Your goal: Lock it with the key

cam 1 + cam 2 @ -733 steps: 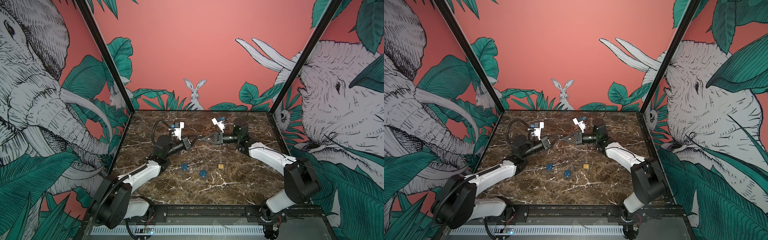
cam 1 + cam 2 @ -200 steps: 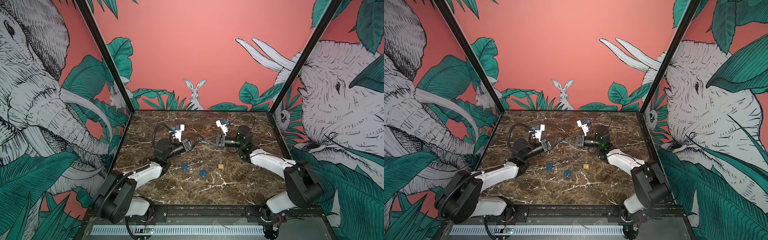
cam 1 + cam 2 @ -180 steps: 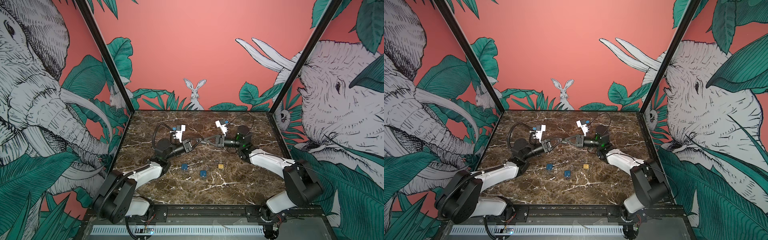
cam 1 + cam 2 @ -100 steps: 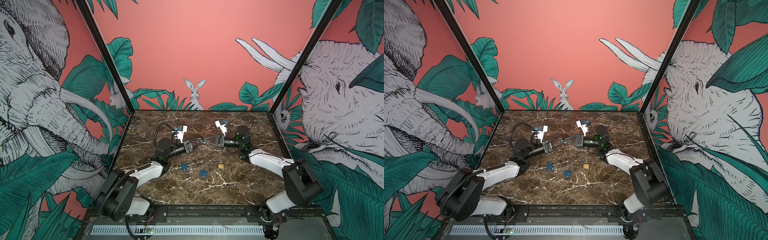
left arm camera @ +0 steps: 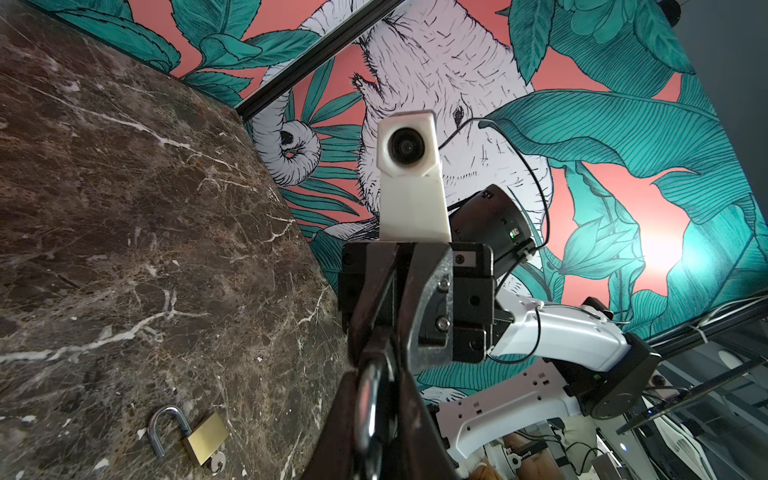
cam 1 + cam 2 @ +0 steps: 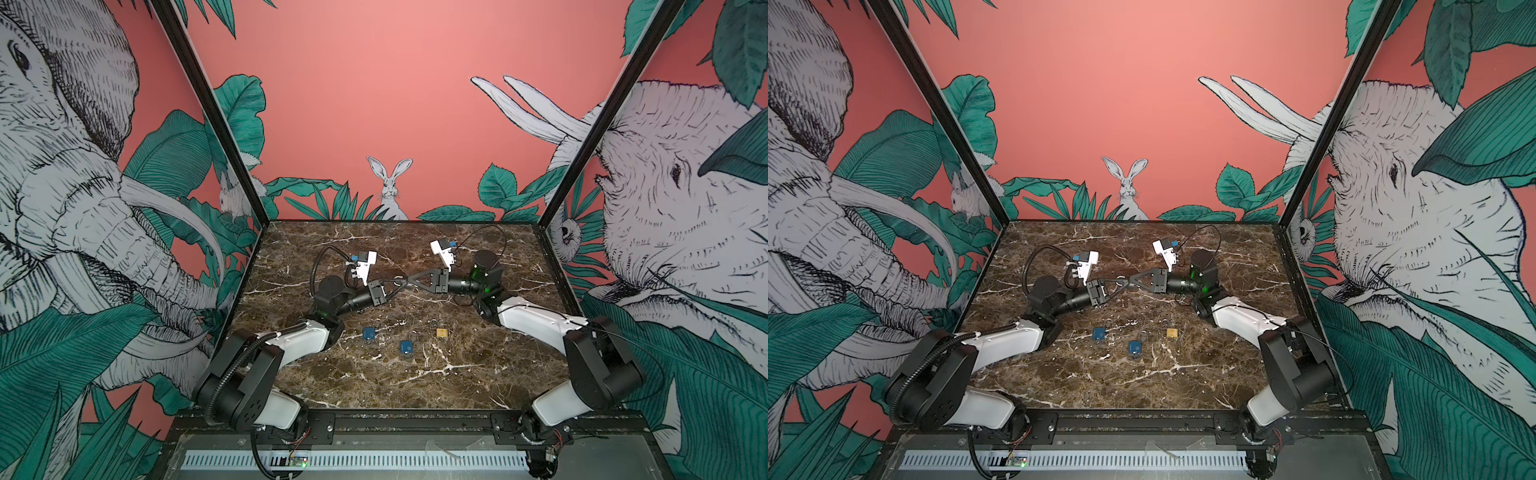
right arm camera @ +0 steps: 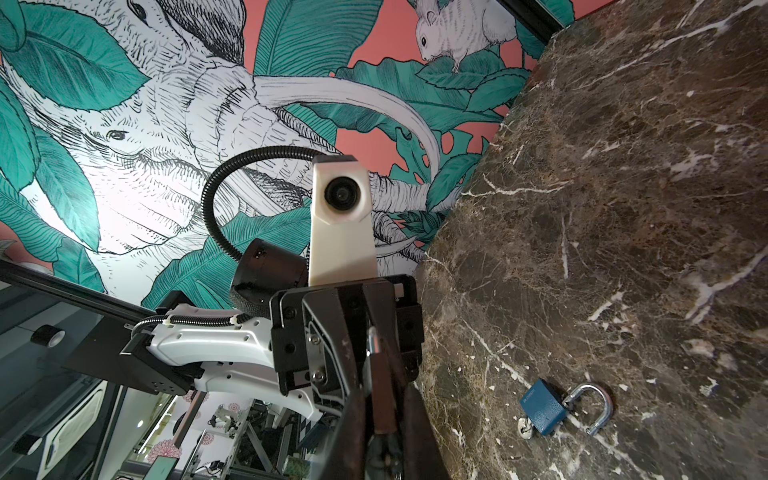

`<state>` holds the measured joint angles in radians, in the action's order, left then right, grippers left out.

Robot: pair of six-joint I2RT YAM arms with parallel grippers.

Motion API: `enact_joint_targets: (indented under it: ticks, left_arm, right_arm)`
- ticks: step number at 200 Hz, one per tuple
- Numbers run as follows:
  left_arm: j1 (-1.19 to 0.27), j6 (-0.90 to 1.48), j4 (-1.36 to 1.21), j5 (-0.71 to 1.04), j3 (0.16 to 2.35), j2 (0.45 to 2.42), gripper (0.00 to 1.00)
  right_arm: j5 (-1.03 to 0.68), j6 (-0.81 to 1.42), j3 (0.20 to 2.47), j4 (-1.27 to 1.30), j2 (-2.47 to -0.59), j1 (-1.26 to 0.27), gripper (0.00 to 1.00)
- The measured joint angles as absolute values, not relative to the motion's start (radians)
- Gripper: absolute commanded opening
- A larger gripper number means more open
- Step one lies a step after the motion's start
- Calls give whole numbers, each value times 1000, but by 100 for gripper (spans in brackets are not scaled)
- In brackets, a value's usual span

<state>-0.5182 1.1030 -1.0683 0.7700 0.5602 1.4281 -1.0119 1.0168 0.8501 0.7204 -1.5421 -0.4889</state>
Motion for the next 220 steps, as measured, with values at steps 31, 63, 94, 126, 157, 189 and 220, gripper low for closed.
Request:
enact_joint_targets:
  ticks: [31, 63, 94, 126, 157, 189, 220]
  left_arm:
    - [-519, 1103, -1071, 749, 560, 1433, 0]
    - [-519, 1104, -1081, 728, 561, 1442, 0]
    - [-521, 1104, -1056, 701, 585, 1464, 0]
    - [-521, 1070, -974, 652, 585, 1457, 0]
    - [-521, 1060, -983, 671, 582, 1457, 0]
    - [-521, 1091, -1103, 701, 575, 1480, 0]
    - [-521, 1127, -1183, 726, 574, 1519, 0]
  right_arm:
    - [-982, 989, 850, 671, -1535, -489, 34]
    - [-890, 926, 850, 531, -1469, -477, 37]
    - [-744, 838, 830, 416, -1329, -449, 35]
    - [-679, 794, 754, 392, -1235, -437, 30]
    - [-707, 813, 709, 416, -1238, -437, 24]
    - [-764, 850, 704, 485, -1263, -437, 24]
    - [-800, 875, 705, 523, -1282, -437, 24]
